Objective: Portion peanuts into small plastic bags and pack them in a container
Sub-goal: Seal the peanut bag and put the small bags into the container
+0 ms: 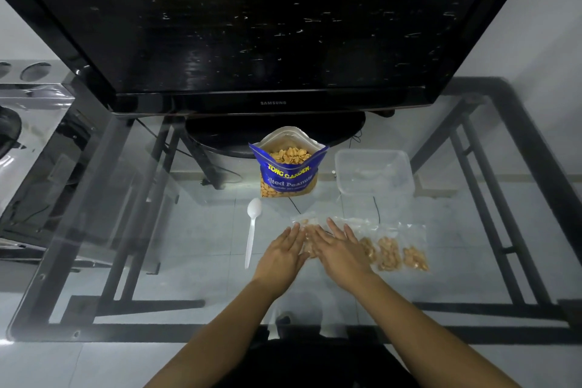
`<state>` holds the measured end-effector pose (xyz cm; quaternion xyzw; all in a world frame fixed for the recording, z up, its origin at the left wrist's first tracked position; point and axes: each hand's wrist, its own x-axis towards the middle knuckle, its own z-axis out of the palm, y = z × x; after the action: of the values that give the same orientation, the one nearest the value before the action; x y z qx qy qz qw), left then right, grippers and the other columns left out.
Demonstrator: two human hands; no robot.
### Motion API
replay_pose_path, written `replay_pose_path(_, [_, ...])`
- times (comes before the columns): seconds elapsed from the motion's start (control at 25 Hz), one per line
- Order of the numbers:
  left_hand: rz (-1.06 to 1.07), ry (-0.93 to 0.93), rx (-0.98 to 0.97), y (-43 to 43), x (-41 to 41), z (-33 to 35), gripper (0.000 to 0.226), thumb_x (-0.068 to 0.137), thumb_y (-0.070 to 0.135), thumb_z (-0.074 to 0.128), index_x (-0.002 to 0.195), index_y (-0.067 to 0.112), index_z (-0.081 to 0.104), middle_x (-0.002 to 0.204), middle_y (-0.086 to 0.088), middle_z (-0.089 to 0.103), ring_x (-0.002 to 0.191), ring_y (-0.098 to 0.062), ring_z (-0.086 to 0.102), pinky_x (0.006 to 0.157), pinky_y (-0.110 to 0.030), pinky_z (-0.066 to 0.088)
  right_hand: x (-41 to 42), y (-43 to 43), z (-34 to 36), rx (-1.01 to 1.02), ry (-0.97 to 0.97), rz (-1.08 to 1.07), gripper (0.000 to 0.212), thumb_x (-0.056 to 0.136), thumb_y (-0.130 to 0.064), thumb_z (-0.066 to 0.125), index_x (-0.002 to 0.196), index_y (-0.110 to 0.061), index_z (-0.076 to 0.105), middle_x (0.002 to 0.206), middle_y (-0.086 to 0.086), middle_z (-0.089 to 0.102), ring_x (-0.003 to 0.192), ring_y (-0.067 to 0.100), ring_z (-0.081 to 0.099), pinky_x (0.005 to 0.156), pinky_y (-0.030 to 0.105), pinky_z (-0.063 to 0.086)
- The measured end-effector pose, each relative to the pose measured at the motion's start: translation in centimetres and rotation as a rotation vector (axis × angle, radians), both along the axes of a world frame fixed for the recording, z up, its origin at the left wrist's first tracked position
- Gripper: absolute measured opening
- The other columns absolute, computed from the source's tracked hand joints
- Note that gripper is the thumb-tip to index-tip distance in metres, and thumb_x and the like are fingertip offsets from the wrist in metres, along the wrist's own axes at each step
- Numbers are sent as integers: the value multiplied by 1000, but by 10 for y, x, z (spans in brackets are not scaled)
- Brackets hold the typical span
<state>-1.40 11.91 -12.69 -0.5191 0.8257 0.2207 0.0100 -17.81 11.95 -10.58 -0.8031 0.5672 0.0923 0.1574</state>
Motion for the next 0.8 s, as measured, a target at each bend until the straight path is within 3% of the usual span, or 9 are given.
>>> replay_pose_path(0.12, [-46, -73, -1, 3, -3, -2, 56, 95, 40, 25, 138, 9, 43, 146, -10, 41, 135, -29, 40, 109, -35, 35, -5, 16, -5, -114, 64, -9, 64, 48, -34, 88, 108, -20, 71, 110, -6, 71, 115, 22, 60, 94, 44, 47])
replay_pose_path(0.24, [-109, -133, -59, 2, -3, -4, 53, 101, 39, 22, 148, 16, 14, 158, -1, 12, 146, -22, 7, 118, -33, 13, -9, 24, -11, -156, 53, -3, 63, 36, -27, 89, 98, -19, 75, 99, -5, 74, 105, 21, 66, 87, 46, 50])
replay_pose_path(0.4, [-111, -103, -31, 1, -7, 2, 53, 101, 38, 22, 148, 16, 14, 158, -1, 11, 146, -21, 9, 117, -32, 14, -13, 23, -3, -204, 16, -55, 53, 49, -25, 86, 100, -18, 73, 99, -6, 74, 107, 20, 65, 93, 42, 45])
replay_pose_path(0.48, [-46, 58, -76, -1, -6, 17, 54, 98, 37, 27, 144, 9, 31, 153, -9, 28, 141, -26, 30, 113, -35, 28, -16, 15, 3, -245, -131, -104, 47, 62, -16, 81, 108, -14, 69, 105, -1, 72, 109, 23, 64, 95, 39, 46])
replay_pose_path(0.56, [-5, 261, -296, -12, 1, 38, 47, 93, 28, 38, 131, 2, 49, 138, -17, 50, 127, -29, 49, 105, -36, 40, -17, -1, 17, -265, -319, -195, 40, 82, -12, 65, 122, -9, 60, 120, 8, 66, 115, 27, 59, 99, 35, 44])
replay_pose_path(0.68, [153, 347, -550, -54, 21, 82, 49, 91, 19, 50, 136, 1, 41, 143, -18, 43, 136, -21, 34, 115, -31, 23, -12, -37, 53, -285, -495, -292, 47, 95, -22, 50, 139, -9, 41, 141, 9, 47, 130, 24, 43, 104, 27, 33])
replay_pose_path(0.76, [311, 268, -415, -90, 35, 108, 66, 92, 22, 55, 146, 6, 21, 155, -14, 21, 143, -19, 16, 117, -32, 12, -7, -68, 76, -258, -552, -302, 58, 94, -29, 52, 144, -11, 29, 149, 6, 36, 137, 20, 33, 106, 24, 27])
replay_pose_path(0.8, [339, 243, -297, -106, 42, 114, 74, 91, 25, 58, 148, 9, 13, 156, -12, 16, 144, -21, 15, 117, -33, 14, -5, -83, 84, -232, -566, -301, 64, 92, -32, 55, 146, -13, 25, 150, 5, 34, 138, 20, 31, 107, 26, 28])
